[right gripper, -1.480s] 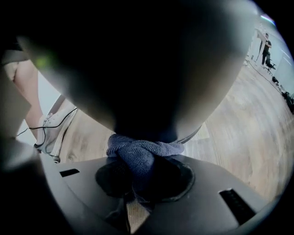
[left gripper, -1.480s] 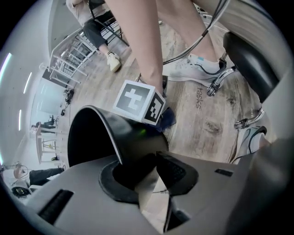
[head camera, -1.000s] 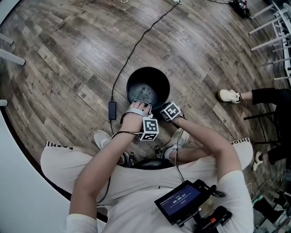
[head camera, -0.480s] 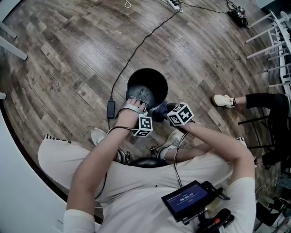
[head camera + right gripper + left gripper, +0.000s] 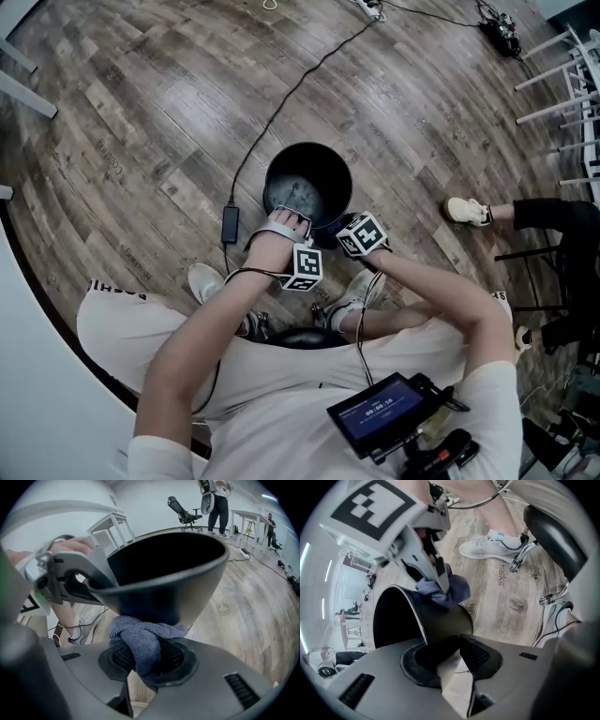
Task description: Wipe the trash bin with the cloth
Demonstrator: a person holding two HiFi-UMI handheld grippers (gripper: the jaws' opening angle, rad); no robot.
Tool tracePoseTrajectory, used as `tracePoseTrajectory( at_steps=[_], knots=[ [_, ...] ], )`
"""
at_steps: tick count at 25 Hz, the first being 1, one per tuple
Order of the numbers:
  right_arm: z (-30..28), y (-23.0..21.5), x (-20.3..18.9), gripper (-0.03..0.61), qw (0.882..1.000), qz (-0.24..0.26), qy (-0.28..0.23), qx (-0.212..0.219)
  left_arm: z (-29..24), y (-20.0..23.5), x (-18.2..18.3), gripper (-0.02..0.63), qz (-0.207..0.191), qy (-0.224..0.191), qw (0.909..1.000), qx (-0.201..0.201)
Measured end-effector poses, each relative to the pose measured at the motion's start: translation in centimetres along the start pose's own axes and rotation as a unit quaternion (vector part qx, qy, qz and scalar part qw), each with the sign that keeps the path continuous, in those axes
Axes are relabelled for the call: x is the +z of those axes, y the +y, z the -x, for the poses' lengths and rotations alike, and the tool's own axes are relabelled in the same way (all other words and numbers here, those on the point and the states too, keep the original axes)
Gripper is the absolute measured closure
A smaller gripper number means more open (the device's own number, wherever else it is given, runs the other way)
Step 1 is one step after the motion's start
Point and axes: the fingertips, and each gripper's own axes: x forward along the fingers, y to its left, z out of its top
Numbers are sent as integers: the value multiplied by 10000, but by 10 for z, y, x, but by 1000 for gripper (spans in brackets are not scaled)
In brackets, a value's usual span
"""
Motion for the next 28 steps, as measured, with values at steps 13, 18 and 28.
tracePoseTrajectory(
  at_steps=[13, 18, 28],
  knots=[
    [-113, -46, -52, 479, 9983, 85, 501, -271, -2, 11, 11, 484, 206, -148, 9997, 7],
    [-123, -54, -54, 479, 9976, -86, 481, -484, -3, 13, 12, 483, 229, -179, 9996, 10],
    [-69, -45, -47, 479, 9972, 32, 603, -447, -2, 8, 9, 457, 313, -273, 9990, -188]
  ],
)
